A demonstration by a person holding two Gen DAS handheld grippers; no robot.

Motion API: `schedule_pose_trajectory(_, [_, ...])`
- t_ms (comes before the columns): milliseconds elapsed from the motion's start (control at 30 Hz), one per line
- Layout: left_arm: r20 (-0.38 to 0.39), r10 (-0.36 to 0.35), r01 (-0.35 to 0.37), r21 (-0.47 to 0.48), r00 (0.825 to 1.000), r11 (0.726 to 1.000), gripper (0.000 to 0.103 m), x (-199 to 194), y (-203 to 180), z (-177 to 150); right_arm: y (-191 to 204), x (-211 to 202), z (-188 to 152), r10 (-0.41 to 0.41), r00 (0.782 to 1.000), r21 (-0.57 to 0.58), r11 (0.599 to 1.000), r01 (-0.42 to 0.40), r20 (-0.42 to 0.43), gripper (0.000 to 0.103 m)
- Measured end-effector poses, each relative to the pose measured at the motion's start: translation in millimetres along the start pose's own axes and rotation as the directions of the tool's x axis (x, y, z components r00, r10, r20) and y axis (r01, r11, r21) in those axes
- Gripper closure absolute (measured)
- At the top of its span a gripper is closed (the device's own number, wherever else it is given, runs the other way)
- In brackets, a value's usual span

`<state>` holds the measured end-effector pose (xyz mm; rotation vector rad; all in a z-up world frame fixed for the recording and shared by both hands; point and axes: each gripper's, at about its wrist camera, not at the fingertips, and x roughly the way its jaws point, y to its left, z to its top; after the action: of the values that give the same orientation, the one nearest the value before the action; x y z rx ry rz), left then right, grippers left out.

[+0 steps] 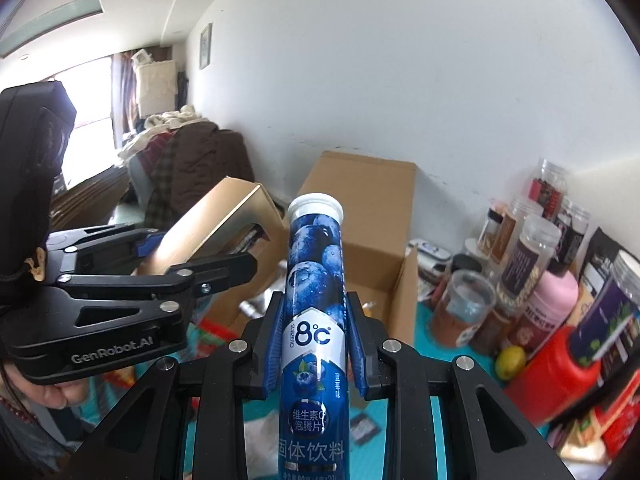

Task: Organize snacks
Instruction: 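Carry the gold box with the left tool while the right tool carries the blue tube to the box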

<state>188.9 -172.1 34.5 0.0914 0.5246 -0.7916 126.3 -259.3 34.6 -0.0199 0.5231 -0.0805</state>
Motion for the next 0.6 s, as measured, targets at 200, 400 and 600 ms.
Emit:
schedule_pose_trajectory(200, [-0.012,0.010,-0.010,-0.018,1.000,1.000,0.059,36,13,17,-20,33,15,-0.010,1.000,0.037,0.999,0.010,0.001,0.075])
schedule_pose_trajectory(400, [-0.046,0.047,-0.048,-0.027,0.998,0.998,0.059,68,23,25,-37,63,21,-0.009,1.000,0.079,0.997,0.011,-0.024,0.074])
schedule_pose_trajectory(600, [-0.087,0.086,-0.090,-0.043,0.993,0.995,0.059,102,35,29,-44,94,24,-0.001,0.998,0.089,0.996,0.006,-0.061,0.074])
